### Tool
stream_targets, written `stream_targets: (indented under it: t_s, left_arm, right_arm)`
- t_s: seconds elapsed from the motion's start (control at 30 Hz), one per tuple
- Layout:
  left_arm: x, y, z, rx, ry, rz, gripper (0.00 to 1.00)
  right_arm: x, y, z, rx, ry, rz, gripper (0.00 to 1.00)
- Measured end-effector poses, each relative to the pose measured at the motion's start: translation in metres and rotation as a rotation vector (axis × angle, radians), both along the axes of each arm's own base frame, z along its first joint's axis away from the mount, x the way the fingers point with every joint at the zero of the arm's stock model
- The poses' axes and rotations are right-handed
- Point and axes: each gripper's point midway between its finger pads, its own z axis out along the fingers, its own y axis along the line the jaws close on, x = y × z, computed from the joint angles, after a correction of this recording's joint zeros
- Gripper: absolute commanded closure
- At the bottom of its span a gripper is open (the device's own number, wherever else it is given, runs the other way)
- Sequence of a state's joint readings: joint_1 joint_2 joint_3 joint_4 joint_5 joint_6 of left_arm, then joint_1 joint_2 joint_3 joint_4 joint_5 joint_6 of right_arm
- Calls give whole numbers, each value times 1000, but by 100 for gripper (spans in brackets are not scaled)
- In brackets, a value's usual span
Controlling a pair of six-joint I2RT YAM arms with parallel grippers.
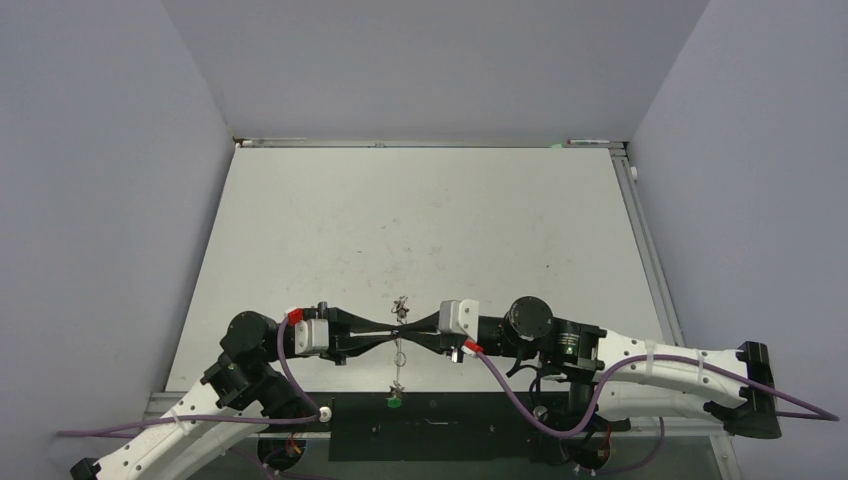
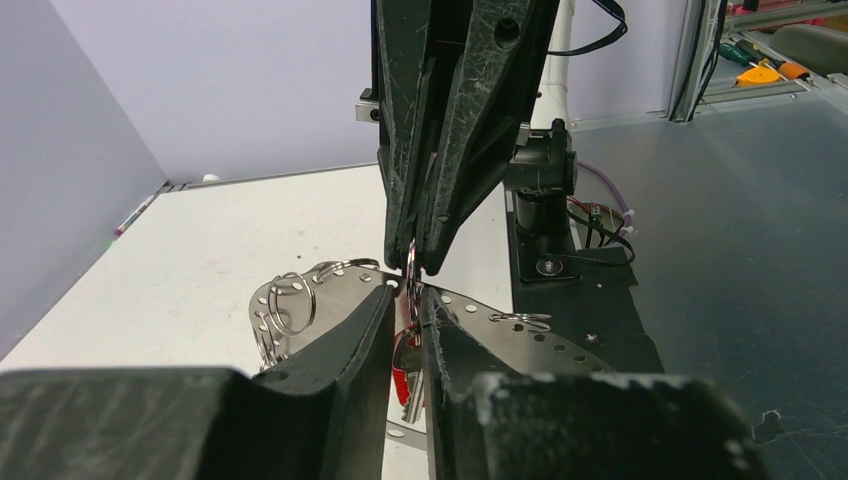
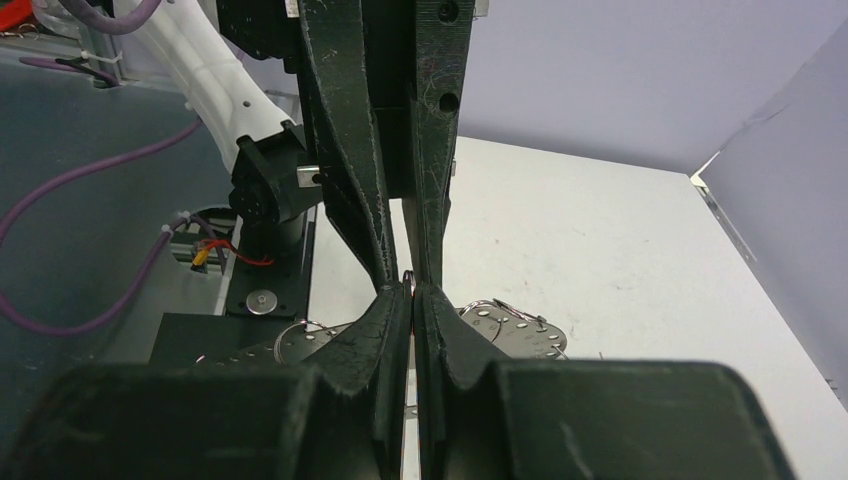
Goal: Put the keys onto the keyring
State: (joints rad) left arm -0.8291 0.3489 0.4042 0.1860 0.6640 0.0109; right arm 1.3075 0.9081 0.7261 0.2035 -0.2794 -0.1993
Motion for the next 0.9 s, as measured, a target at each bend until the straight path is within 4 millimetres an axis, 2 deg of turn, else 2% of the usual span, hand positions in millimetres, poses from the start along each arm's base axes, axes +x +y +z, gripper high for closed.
stream_targets:
  t_s: [0.13, 0.4, 0.5, 0.67, 0.7, 0.77, 0.87, 0.9]
  left_arm:
    - [0, 0, 0, 0, 2, -1, 100]
    - [1, 1, 0, 0, 2, 10, 100]
    - [6, 1, -5, 16, 6, 35, 100]
    - [18, 0, -24, 84, 44, 87, 100]
    - [20, 0, -28, 99, 53, 97, 100]
    - [25, -1, -35, 126, 74, 115, 100]
    - [30, -2, -44, 161, 96, 133, 100]
    - [31, -2, -45, 172, 100, 138, 100]
  right_arm:
    - [0, 1, -1, 0, 3, 3, 95]
    - [0, 2, 0, 10, 7, 14, 94]
    - [3, 3, -5, -3, 16, 6, 74]
    - [5, 0, -13, -50, 33, -11, 50]
    - [6, -1, -14, -60, 34, -19, 42]
    - [9, -4, -14, -82, 37, -40, 37]
    - [17, -12, -10, -124, 30, -91, 36]
    - [20, -14, -6, -137, 28, -109, 31]
